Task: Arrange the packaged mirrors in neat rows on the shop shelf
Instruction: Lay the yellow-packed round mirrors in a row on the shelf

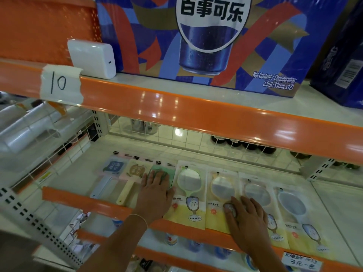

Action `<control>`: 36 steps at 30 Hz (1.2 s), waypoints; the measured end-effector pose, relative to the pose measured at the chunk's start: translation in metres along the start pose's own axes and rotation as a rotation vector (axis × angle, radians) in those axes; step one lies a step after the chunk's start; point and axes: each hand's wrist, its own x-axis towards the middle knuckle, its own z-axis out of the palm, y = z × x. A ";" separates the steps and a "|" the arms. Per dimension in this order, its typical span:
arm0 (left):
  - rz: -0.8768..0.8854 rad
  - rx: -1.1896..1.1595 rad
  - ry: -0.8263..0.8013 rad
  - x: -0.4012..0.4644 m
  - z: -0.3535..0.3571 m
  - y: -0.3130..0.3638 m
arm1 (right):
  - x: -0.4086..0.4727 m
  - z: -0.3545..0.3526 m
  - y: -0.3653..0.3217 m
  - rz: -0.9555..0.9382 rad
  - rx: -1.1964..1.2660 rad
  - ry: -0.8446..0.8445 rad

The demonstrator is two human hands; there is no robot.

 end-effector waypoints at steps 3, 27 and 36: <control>-0.072 0.002 0.028 0.004 -0.003 -0.016 | 0.001 0.001 0.001 0.002 0.000 0.004; -0.137 0.008 0.031 0.004 -0.005 -0.041 | 0.001 0.003 0.003 -0.008 0.018 0.022; -0.266 -0.004 0.130 -0.015 -0.023 -0.053 | 0.002 0.006 0.005 -0.016 0.018 0.038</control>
